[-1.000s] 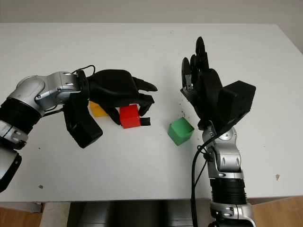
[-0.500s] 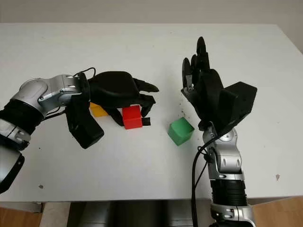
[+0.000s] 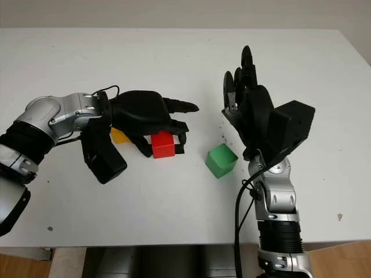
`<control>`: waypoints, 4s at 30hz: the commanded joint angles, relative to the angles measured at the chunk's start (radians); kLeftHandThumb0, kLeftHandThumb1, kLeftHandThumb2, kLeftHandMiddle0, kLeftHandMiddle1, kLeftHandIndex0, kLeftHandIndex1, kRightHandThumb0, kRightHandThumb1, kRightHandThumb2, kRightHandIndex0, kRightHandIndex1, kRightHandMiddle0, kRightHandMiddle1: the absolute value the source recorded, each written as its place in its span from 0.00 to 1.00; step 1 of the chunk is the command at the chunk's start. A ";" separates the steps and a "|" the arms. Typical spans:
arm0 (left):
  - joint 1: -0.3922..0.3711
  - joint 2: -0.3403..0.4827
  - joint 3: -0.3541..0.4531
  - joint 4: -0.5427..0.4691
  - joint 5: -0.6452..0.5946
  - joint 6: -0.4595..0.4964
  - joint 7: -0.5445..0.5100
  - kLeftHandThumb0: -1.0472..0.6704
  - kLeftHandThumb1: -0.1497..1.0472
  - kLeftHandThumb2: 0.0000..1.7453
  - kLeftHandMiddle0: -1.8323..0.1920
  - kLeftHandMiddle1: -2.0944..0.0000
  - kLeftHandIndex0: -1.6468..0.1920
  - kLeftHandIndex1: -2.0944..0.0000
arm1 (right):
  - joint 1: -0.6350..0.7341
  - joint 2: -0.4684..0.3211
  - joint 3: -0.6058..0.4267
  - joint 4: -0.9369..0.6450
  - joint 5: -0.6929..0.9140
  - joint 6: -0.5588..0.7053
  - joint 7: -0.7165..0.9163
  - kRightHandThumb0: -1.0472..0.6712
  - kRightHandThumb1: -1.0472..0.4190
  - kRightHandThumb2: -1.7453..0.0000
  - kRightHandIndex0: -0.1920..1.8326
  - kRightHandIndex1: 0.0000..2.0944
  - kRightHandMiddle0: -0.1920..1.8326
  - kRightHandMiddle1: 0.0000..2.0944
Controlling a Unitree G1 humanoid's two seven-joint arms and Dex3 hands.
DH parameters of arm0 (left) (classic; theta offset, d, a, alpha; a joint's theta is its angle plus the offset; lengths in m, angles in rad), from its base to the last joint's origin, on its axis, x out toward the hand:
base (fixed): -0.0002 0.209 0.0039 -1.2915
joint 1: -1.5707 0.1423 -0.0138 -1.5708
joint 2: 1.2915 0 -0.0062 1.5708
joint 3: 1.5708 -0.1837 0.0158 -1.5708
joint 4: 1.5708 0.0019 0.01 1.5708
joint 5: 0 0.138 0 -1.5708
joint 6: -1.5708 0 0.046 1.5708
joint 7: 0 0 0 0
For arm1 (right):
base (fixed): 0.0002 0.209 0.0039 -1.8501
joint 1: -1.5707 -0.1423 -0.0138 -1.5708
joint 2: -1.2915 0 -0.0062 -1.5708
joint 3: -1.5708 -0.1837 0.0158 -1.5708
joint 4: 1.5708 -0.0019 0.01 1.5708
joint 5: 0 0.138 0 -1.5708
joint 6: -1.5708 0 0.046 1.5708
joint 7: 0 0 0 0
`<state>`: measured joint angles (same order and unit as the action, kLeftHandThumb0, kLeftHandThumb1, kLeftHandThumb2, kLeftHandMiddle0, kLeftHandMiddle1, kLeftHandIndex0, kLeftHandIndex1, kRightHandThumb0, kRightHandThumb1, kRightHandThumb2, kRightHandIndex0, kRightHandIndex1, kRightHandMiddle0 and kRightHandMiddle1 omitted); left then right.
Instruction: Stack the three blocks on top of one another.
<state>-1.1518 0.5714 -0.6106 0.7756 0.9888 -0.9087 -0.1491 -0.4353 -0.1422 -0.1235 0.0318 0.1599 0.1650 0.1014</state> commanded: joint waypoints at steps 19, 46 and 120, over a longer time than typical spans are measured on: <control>0.046 0.248 0.194 -0.331 -0.231 0.061 -0.173 0.13 0.85 0.03 1.00 1.00 1.00 1.00 | 0.011 -0.002 0.009 -0.046 -0.011 0.052 -0.006 0.26 0.00 0.62 0.00 0.00 0.00 0.00; 0.560 0.202 0.532 -0.868 -0.472 1.028 -0.283 0.06 1.00 0.04 0.97 0.98 0.82 0.97 | -0.029 -0.019 -0.009 0.021 0.002 -0.003 0.049 0.25 0.00 0.64 0.00 0.00 0.00 0.00; 0.598 0.107 0.322 -0.617 -0.013 0.959 0.049 0.27 1.00 0.03 0.78 0.97 0.68 0.51 | -0.015 -0.041 -0.011 -0.002 0.004 0.006 0.070 0.27 0.00 0.60 0.00 0.00 0.00 0.00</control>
<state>-0.5631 0.6806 -0.2835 0.1523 0.9738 0.0549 -0.1062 -0.4591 -0.1731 -0.1302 0.0467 0.1631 0.1705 0.1702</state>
